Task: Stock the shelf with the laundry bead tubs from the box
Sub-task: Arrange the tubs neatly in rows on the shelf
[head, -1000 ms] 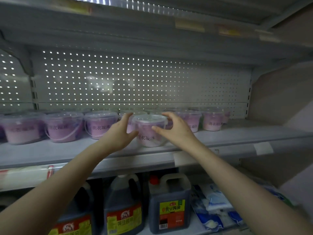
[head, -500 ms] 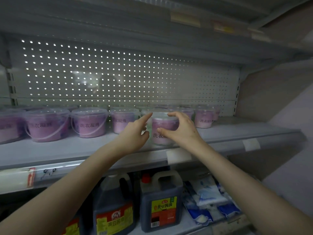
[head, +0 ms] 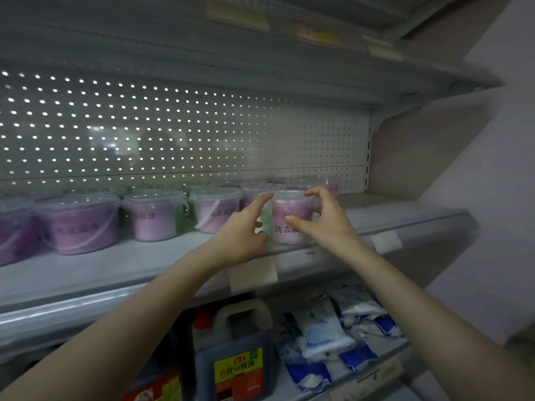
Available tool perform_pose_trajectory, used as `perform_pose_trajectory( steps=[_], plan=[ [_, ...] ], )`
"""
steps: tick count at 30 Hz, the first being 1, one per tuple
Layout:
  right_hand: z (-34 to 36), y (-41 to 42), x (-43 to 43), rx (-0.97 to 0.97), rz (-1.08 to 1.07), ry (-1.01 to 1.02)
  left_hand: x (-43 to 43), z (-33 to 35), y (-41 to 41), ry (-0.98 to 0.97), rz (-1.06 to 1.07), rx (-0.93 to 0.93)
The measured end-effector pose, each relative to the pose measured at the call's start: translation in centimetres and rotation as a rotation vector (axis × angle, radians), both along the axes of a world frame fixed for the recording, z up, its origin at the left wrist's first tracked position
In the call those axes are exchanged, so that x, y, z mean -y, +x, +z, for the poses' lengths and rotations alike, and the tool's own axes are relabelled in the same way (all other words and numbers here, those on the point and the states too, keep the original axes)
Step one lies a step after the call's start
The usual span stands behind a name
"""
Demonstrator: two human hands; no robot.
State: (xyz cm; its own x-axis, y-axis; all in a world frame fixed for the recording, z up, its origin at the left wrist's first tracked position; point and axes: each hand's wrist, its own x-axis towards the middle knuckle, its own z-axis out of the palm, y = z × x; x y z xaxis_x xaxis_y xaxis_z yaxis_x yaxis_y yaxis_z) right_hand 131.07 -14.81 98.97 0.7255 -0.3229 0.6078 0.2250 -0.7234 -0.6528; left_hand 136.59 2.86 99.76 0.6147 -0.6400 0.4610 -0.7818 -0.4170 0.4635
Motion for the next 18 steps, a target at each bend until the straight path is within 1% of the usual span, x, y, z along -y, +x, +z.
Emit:
perform_pose_trajectory(
  steps=[4,8,14,18],
  plan=[
    [0.0,0.0,2.9,-0.026,-0.012,0.019,2.9,-0.1,0.1,-0.005,-0.025,-0.062],
    [0.1,-0.2,5.6,-0.037,-0.062,-0.072,6.3,-0.3,0.5,0.053,-0.041,-0.093],
    [0.1,0.7,10.2,-0.032,-0.126,-0.042,10.3,-0.4,0.4,0.204,-0.030,0.016],
    [0.5,1.4,13.1,-0.060,-0.139,-0.051,12.1,-1.0,0.5,0.228,0.021,0.111]
  ],
)
